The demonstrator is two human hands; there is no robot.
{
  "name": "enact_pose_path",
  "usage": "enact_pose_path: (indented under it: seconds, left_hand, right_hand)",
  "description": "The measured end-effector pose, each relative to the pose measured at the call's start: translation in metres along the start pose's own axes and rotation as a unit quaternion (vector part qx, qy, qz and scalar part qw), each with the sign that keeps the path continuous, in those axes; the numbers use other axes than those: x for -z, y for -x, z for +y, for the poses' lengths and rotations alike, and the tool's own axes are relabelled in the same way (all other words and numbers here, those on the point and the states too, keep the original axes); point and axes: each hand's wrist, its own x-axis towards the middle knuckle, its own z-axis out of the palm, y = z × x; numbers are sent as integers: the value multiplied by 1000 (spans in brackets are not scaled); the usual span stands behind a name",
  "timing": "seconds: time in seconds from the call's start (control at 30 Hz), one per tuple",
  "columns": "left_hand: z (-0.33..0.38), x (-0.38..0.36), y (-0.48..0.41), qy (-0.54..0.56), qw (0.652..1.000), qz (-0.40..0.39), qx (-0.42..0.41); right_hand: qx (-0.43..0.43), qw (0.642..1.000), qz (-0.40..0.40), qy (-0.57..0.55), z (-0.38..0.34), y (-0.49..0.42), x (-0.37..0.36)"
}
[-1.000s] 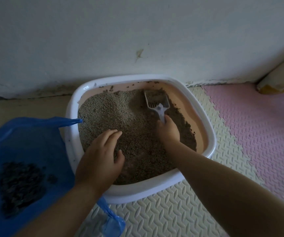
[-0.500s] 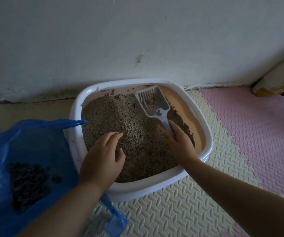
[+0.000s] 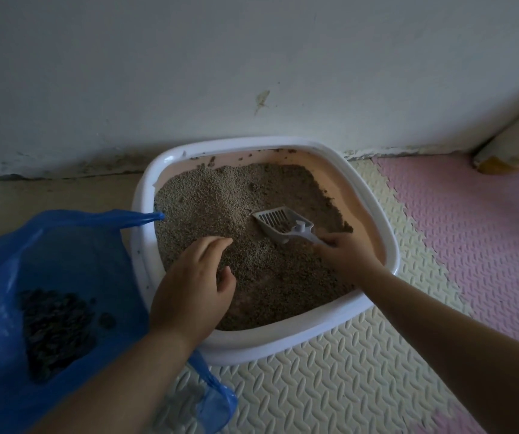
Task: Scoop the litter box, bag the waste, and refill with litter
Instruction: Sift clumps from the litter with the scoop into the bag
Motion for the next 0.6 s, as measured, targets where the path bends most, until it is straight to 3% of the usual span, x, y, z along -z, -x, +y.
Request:
enact_pose_path:
  seconds: [0.23, 0.4, 0.6]
  left_hand:
    - [0, 0, -1, 8, 1000, -2, 2]
    - [0, -1, 0, 14, 1000, 6, -5]
    - [1, 1, 0, 17, 1000, 8, 8]
  right_hand:
    - [-26, 999, -1, -34, -43, -44, -10]
    - [-57, 998, 15, 15, -71, -77, -36]
    - [-38, 998, 53, -2, -51, -56, -55]
